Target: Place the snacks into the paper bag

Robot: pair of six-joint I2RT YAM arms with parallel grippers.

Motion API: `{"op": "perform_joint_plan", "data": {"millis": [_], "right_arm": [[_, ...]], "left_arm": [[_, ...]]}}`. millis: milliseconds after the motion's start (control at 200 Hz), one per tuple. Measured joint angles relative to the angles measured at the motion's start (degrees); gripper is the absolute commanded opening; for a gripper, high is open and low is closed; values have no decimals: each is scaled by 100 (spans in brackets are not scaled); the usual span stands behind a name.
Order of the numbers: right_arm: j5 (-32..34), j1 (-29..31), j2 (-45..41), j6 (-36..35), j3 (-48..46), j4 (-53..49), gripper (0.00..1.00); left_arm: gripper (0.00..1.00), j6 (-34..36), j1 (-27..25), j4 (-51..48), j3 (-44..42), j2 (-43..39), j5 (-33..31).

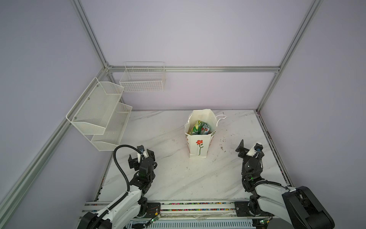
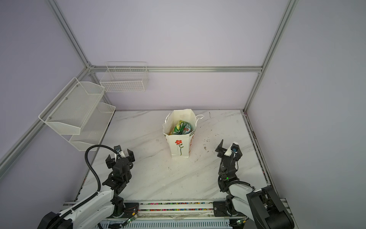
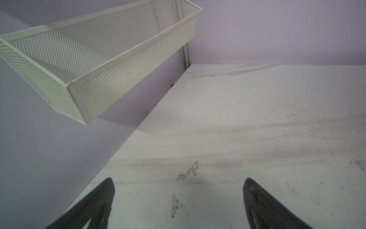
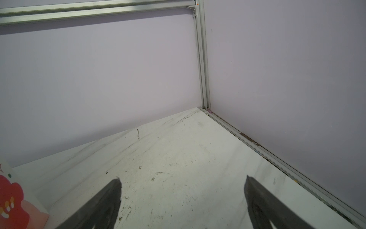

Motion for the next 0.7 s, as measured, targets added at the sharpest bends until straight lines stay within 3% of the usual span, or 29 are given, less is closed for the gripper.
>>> {"op": "perform_joint_plan", "data": {"millis": [700], "right_arm": [[-149,-256,614,63,146,492,98]], "left_arm": [[100,-9,337,310,4,566,313]]}}
